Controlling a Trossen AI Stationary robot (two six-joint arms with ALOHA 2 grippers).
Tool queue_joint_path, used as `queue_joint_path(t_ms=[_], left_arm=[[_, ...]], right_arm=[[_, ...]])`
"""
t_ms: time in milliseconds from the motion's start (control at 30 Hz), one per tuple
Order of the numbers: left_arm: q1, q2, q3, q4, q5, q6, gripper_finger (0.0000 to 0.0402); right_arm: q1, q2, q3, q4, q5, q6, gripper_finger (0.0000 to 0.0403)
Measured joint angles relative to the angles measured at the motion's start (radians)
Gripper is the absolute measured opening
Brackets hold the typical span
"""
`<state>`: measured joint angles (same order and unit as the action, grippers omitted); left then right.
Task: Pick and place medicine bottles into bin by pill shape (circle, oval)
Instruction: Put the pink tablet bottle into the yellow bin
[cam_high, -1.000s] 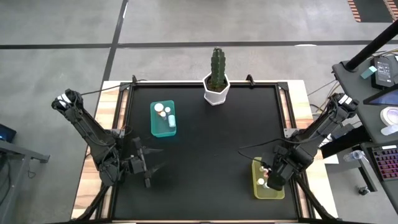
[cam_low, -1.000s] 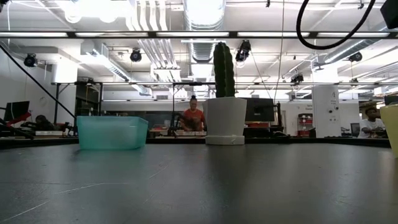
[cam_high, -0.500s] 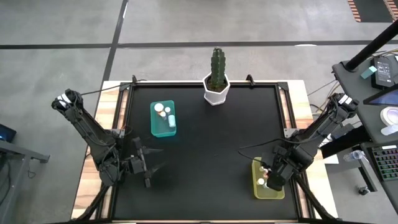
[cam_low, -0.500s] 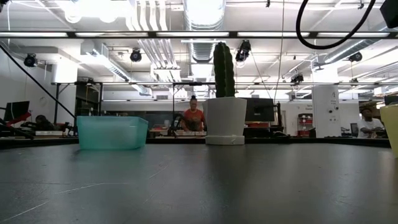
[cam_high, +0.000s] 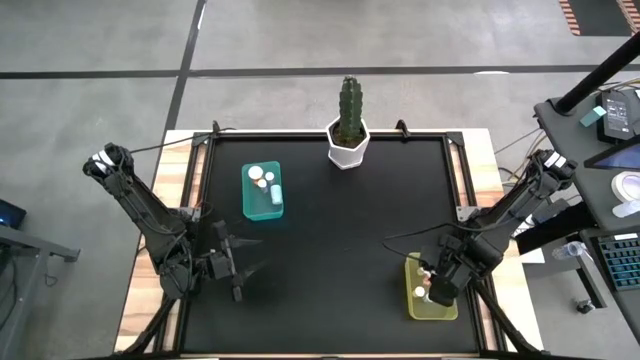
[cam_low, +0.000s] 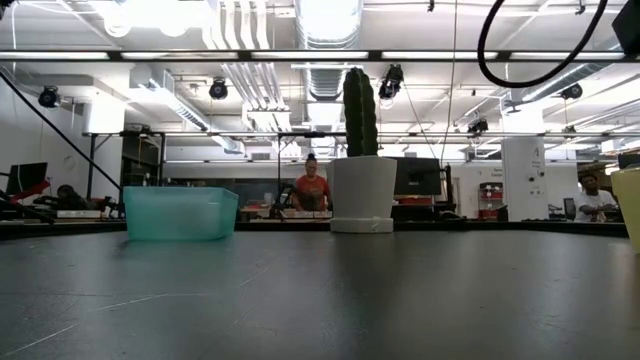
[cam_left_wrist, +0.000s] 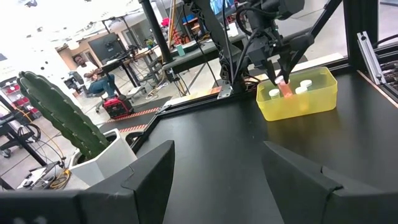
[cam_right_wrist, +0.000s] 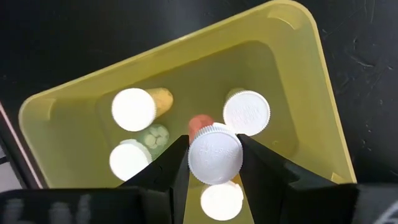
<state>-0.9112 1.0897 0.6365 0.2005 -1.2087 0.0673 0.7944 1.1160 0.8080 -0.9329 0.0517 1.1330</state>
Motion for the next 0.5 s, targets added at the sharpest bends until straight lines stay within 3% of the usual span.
queue_joint_path(t_ms=[333,500], left_arm=[[0.0,0.0,0.0,0.0,0.0,0.0,0.0224],[0.0,0.0,0.0,0.0,0.0,0.0,0.0224]], right_arm=[[0.0,0.0,-0.011,0.009,0.0,0.009,0.0117],[0.0,0.0,-0.011,0.024,-0.002,0.019,0.0139]])
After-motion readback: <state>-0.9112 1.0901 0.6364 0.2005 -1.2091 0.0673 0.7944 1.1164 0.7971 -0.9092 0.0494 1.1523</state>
